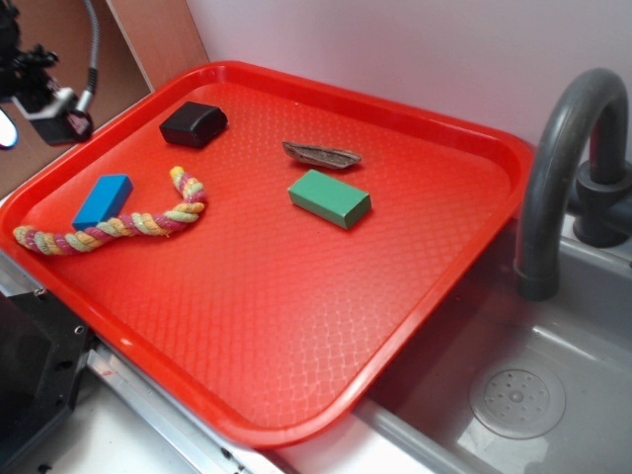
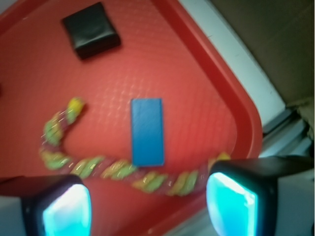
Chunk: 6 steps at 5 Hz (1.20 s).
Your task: Grab the blue block.
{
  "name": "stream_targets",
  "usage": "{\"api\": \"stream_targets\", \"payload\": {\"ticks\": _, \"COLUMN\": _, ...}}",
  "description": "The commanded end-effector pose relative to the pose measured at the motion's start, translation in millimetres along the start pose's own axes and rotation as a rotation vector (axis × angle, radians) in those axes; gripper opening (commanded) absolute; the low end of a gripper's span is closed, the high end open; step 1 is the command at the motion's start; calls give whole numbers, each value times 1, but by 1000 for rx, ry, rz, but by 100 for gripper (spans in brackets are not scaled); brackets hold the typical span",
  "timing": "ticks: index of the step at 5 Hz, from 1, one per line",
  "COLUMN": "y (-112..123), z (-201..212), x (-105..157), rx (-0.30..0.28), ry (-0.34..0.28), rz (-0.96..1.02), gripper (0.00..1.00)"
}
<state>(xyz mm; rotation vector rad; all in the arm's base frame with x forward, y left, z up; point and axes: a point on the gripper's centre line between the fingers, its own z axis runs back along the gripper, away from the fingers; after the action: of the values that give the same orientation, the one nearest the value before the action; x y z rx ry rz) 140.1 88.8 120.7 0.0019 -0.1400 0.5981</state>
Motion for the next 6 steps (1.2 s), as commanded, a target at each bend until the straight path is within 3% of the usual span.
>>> {"api": "stream_targets", "payload": {"ticks": 1, "y": -2, "z": -45, "x": 26, "rx": 19, "ry": 48, "rz": -15, "gripper": 100}}
{"api": "stream_targets", "payload": {"ticks": 2, "y": -3, "z": -69, "x": 37, "rx": 9, "ry": 138, "rz": -48, "gripper": 100}}
{"api": "stream_targets", "payload": {"ticks": 3, "y": -3, "z": -82, "x": 42, "rx": -14, "ry": 174, "rz": -61, "gripper": 100}}
{"api": "stream_targets", "payload": {"ticks": 4, "y": -2, "z": -92, "x": 50, "rx": 11, "ry": 181, "rz": -59, "gripper": 100}}
{"api": "stream_targets", "payload": {"ticks": 5, "y": -2, "z": -99, "x": 52, "rx": 30, "ry": 184, "rz": -69, "gripper": 13}}
{"api": "stream_targets", "payload": {"ticks": 6, "y": -2, "z": -101, "x": 51, "rx": 45, "ry": 174, "rz": -73, "gripper": 0}}
